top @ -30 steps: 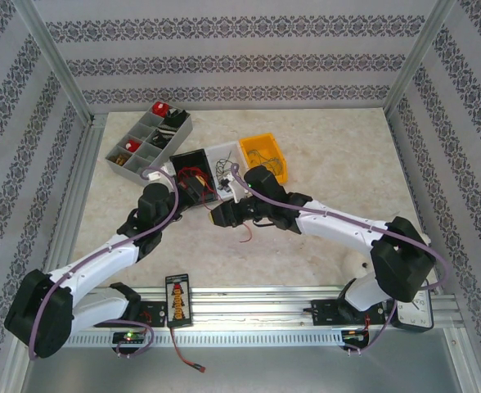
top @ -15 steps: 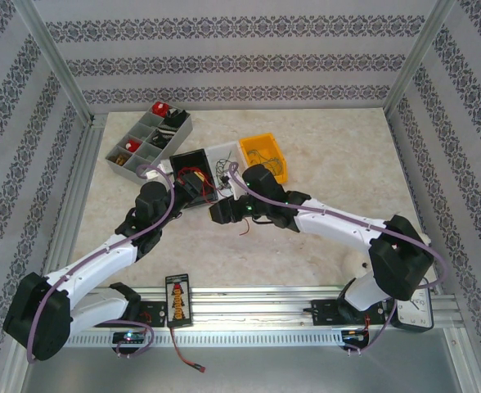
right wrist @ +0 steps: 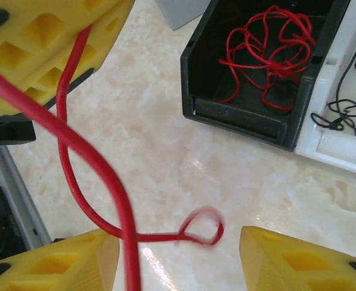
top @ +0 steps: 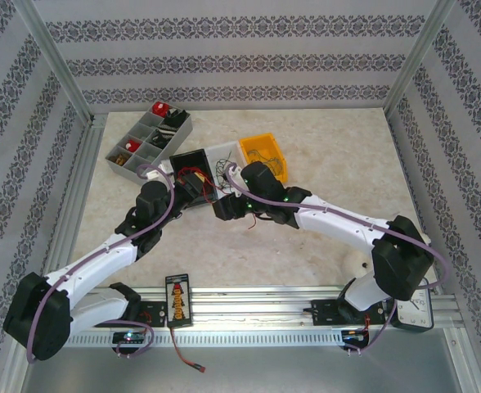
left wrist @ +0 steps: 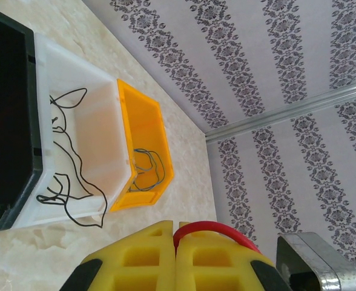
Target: Untangle the cables
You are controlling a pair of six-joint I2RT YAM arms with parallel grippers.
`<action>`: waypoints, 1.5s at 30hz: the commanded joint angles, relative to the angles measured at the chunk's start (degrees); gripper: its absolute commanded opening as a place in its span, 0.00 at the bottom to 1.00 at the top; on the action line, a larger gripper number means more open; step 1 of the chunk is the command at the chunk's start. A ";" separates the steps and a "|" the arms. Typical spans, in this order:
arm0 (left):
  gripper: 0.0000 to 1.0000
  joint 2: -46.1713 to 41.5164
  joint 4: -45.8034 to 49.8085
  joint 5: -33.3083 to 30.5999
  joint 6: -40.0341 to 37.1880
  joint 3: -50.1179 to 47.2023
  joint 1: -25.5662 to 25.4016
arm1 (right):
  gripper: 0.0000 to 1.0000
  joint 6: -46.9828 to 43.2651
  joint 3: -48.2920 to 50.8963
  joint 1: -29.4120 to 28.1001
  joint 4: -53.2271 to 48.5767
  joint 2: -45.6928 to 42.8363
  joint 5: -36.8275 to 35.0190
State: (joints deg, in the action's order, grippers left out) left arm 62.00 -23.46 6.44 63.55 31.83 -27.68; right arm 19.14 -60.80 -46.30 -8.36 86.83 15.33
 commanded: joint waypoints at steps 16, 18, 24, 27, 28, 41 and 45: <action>0.00 6.17 -0.20 6.54 4.22 5.95 -0.36 | 0.45 -0.90 -5.58 -2.03 0.84 3.52 6.07; 0.00 5.54 0.30 5.19 3.60 5.79 -0.38 | 0.31 -0.36 -4.60 -1.93 1.01 2.73 5.31; 0.00 0.28 3.55 -0.39 0.58 4.57 0.59 | 0.00 3.05 2.96 0.77 3.25 -3.16 6.14; 0.00 -2.66 4.66 -2.88 -0.84 3.64 1.35 | 0.00 6.42 6.71 3.29 5.51 -6.30 7.08; 0.00 -3.42 5.27 -3.60 -1.64 3.50 1.44 | 0.00 7.83 7.73 4.26 6.73 -7.39 7.58; 0.00 -0.39 11.13 1.97 -9.46 2.44 -1.33 | 0.00 22.34 7.45 10.71 22.53 -10.24 13.02; 0.00 3.37 13.40 6.96 -13.95 3.84 -3.31 | 0.00 24.63 5.75 10.77 25.35 -9.19 11.39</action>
State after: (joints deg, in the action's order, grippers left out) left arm 62.96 -17.08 12.51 55.66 35.73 -30.41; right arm 39.94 -52.84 -37.58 9.72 78.74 30.26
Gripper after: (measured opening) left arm 0.052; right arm 0.088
